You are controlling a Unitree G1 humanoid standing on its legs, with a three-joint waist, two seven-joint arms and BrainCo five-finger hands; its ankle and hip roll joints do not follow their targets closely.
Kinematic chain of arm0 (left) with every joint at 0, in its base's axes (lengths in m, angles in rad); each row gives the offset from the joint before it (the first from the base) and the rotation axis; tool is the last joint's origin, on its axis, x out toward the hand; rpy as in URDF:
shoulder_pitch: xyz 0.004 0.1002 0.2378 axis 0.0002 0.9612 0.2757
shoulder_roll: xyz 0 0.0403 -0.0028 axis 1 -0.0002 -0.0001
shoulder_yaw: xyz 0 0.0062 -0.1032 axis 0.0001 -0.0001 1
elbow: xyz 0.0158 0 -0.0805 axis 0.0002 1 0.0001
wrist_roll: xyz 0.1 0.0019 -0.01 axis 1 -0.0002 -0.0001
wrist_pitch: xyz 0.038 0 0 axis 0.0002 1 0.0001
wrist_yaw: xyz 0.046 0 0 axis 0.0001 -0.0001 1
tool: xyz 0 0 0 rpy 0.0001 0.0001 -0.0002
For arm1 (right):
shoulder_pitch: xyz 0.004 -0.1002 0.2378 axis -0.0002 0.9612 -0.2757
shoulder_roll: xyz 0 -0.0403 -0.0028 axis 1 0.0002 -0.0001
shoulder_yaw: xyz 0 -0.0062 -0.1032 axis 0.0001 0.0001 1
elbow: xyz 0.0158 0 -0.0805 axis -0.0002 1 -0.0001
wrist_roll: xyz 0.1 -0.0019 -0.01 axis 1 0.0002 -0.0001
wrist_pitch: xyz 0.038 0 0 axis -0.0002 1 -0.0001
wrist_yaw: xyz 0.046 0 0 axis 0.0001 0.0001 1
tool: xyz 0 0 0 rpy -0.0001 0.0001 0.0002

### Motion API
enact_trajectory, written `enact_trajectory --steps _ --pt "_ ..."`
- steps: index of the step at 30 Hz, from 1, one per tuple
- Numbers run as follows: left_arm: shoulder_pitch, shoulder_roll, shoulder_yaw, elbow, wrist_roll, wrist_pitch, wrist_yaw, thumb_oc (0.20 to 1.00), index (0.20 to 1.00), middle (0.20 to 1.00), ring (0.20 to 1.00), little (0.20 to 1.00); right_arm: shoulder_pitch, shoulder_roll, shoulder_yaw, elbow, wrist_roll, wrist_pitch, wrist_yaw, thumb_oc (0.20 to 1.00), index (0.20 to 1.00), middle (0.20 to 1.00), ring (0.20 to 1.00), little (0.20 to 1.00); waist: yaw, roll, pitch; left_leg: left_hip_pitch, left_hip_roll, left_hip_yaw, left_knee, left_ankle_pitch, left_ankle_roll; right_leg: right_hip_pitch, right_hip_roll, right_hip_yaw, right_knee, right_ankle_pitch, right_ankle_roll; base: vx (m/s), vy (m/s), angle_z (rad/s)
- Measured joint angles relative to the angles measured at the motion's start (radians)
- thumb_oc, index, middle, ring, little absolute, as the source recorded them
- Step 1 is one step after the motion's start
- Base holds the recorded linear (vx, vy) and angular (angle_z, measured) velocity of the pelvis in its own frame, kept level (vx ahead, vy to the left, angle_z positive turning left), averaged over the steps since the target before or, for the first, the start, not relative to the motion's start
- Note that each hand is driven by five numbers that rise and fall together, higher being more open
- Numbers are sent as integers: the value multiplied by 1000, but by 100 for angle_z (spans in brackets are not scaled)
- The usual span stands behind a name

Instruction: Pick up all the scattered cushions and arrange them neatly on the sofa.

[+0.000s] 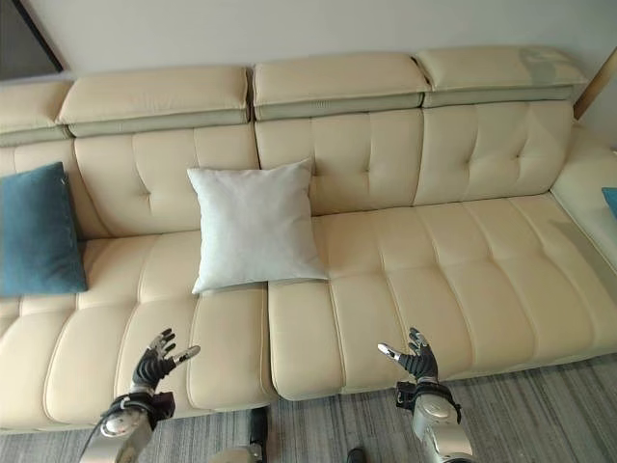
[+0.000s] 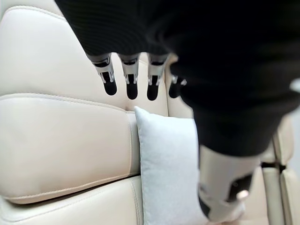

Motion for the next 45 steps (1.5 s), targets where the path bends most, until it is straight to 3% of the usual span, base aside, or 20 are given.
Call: enact_trajectory --steps 7,9,11,14,16,17,19,20,23,27,30,34,37,38,39,40,41,42,43,45 --pt "-31 -9 -3 0 -2 -1 2 1000 1000 1000 1000 1000 47 -4 7 1 65 -11 2 1000 1000 1000 1000 1000 -13 8 8 -54 42 -53 27 58 -58 27 47 -66 -54 27 -34 -273 -133 26" --pt "-17 -12 -3 0 -2 -2 2 1000 1000 1000 1000 1000 43 -9 7 1 69 -16 5 1000 1000 1000 1000 1000 -12 33 17 -57 45 -64 33 69 -62 24 63 -81 -27 18 -48 -259 -36 26" --pt "-28 -9 -2 -2 -2 -3 0 1000 1000 1000 1000 1000 36 -3 9 -4 69 -15 19 1000 1000 1000 1000 1000 -12 25 30 -94 29 -81 49 135 -109 -20 31 -101 26 -8 -64 -161 21 21" --pt "-9 -16 -4 3 -7 -1 -1 1000 1000 1000 1000 1000 36 -3 14 -8 68 -13 26 1000 1000 1000 1000 1000 -14 5 42 -128 -11 -116 118 145 -123 -32 -13 -112 42 10 -83 -135 60 0" --pt "-4 -15 -4 6 -23 2 -9 1000 1000 1000 1000 1000 41 -5 20 -26 66 -11 40 1000 1000 1000 1000 1000 -15 -50 43 -135 -88 -132 306 -71 -62 -30 -102 -107 38 34 -61 -8 106 -27" --pt "-5 -15 1 3 -24 0 -11 1000 1000 1000 1000 1000 53 -14 19 -63 65 -12 49 1000 1000 1000 1000 1000 -27 -53 37 -91 -112 -106 356 -151 -25 3 -118 -106 15 43 -16 28 155 -16" --pt "3 -23 -2 -3 -33 -2 -11 1000 1000 1000 1000 1000 63 -25 14 -78 64 -13 53 1000 1000 1000 1000 1000 -60 -13 14 -19 -102 -108 254 -169 -1 23 -95 -107 -7 48 10 9 168 35" --pt "-37 -22 -2 -9 -40 -2 -14 1000 1000 1000 1000 1000 56 -8 10 -74 64 -8 56 1000 1000 1000 1000 1000 -83 -36 7 39 -122 -116 90 -128 31 25 -108 -109 -24 48 26 -8 147 56" --pt "-32 1 -9 -19 -40 3 -15 1000 1000 1000 1000 1000 44 31 9 -73 63 -9 63 1000 1000 1000 1000 1000 -85 -84 -19 61 -149 -119 -17 -69 37 10 -118 -75 -76 79 45 -32 129 15" --pt "0 20 -11 -21 -39 9 -15 1000 1000 1000 1000 1000 39 50 22 -73 45 -8 66 1000 1000 1000 1000 1000 -69 -98 -29 87 -158 -94 -29 -71 40 19 -129 -49 -89 103 62 -71 172 -19" --pt "18 23 -11 -23 -38 10 -21 1000 1000 1000 1000 1000 44 48 23 -72 35 -1 67 1000 1000 1000 1000 1000 -72 -78 -27 93 -148 -74 -29 -71 40 21 -121 -35 -102 133 49 -84 122 -22" --pt "20 24 -11 -23 -32 25 -38 1000 1000 1000 1000 1000 49 45 21 -41 27 12 66 1000 1000 1000 1000 1000 -69 -77 -21 89 -125 -22 -36 -76 27 -12 -102 12 -108 149 49 -100 91 -41" --pt "13 24 -15 -24 -29 28 -46 1000 1000 1000 1000 1000 62 46 9 -36 27 15 65 1000 1000 1000 1000 1000 -97 -92 -12 90 -116 10 -35 -76 25 -38 -95 38 -100 151 53 -151 56 -43" --pt "11 28 -17 -23 -16 30 -44 1000 1000 1000 1000 1000 62 50 8 -38 27 14 64 1000 1000 1000 1000 1000 -107 -99 -5 90 -108 58 -29 -78 26 -83 -82 50 -66 200 44 -128 26 -84" --pt "11 31 -18 -23 -6 31 -44 1000 1000 1000 1000 1000 52 52 8 -37 27 14 64 1000 1000 1000 1000 1000 -104 -97 0 90 -100 78 -29 -80 30 -106 -71 40 -56 220 52 -80 19 -130" --pt "12 41 -23 -23 3 35 -45 1000 1000 1000 1000 1000 31 60 8 -38 26 14 64 1000 1000 1000 1000 1000 -94 -92 4 90 -77 128 -29 -88 40 -146 -51 -7 -58 283 63 3 14 -158" --pt "-3 57 -21 -18 8 42 -49 1000 1000 1000 1000 1000 17 70 7 -42 25 10 60 1000 1000 1000 1000 1000 -113 -111 20 116 -79 198 -30 -99 39 -144 -71 -148 -91 235 60 3 15 -142" --pt "-8 52 -19 -20 9 43 -50 1000 1000 1000 1000 1000 25 71 5 -34 22 12 57 1000 1000 1000 1000 1000 -113 -110 22 131 -72 239 -29 -91 39 -125 -89 -234 -106 181 -17 -17 9 -174" --pt "-6 42 -20 -25 9 40 -51 1000 1000 1000 1000 1000 27 73 3 -18 16 15 55 1000 1000 1000 1000 1000 -76 -74 25 152 -29 307 -34 -109 45 -143 -105 -341 -13 135 -33 -37 -22 -132" --pt "-15 43 -19 -26 9 41 -57 1000 1000 1000 1000 1000 59 71 2 -30 8 15 55 1000 1000 1000 1000 1000 -89 -63 22 168 -9 342 -32 -117 35 -154 -161 -398 116 95 -21 -36 -35 -106"
